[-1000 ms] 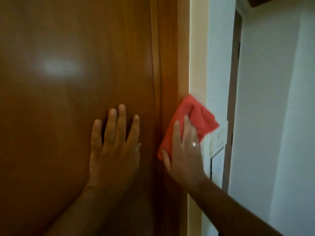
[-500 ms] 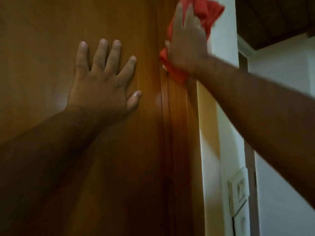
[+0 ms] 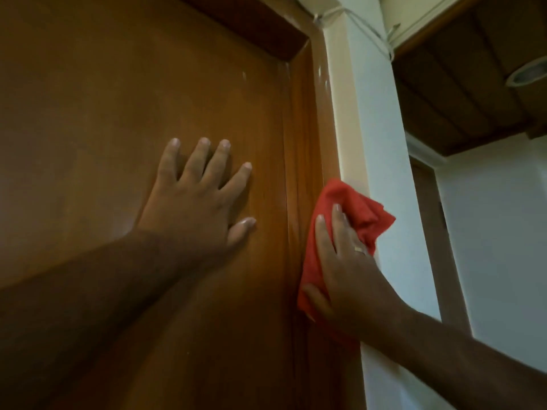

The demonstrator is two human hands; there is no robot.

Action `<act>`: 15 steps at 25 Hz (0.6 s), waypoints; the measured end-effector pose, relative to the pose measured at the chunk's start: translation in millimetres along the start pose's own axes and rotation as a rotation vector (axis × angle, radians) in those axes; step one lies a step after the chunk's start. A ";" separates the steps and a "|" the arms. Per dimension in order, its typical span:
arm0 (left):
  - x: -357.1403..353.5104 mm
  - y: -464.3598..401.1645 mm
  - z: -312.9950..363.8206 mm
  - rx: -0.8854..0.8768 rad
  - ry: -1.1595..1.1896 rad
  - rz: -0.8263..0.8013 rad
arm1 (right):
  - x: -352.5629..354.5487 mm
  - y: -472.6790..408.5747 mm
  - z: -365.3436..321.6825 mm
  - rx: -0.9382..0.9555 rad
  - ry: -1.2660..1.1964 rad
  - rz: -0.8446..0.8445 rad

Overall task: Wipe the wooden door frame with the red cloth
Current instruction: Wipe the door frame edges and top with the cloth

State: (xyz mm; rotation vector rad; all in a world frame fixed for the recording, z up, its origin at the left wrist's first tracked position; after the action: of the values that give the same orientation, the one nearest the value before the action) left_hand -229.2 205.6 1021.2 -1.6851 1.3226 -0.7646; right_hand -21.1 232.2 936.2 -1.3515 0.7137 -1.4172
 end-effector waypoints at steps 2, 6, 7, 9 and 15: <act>1.9 -25.2 -32.9 0.042 -0.057 0.037 | 22.4 -47.1 6.4 -0.029 -0.097 0.030; -12.8 -49.5 -80.9 0.152 -0.118 0.045 | 73.1 -163.5 35.7 -0.070 -0.204 0.088; -16.3 -49.9 -82.9 0.148 -0.128 0.060 | 84.0 -189.9 44.0 -0.081 -0.206 0.071; -20.1 -48.6 -84.7 0.140 -0.144 0.110 | 104.3 -241.6 60.8 -0.130 -0.196 0.027; -22.3 -43.9 -93.2 0.088 -0.153 0.179 | 147.5 -307.0 65.8 -0.129 -0.345 0.096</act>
State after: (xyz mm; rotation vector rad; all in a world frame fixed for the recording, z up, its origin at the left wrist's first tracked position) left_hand -294.6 208.4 1103.8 -1.5018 1.2936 -0.5703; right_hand -18.3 207.4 1282.3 -1.5909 0.6378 -1.0408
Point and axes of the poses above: each hand's wrist, its own y-axis away from the middle knuckle, its own x-axis out of the back of the hand, z = x × y, the point moved 6 cm from there along -y, towards the middle knuckle, and after that the axes turned 2 degrees about -y, right-handed, at the moved point
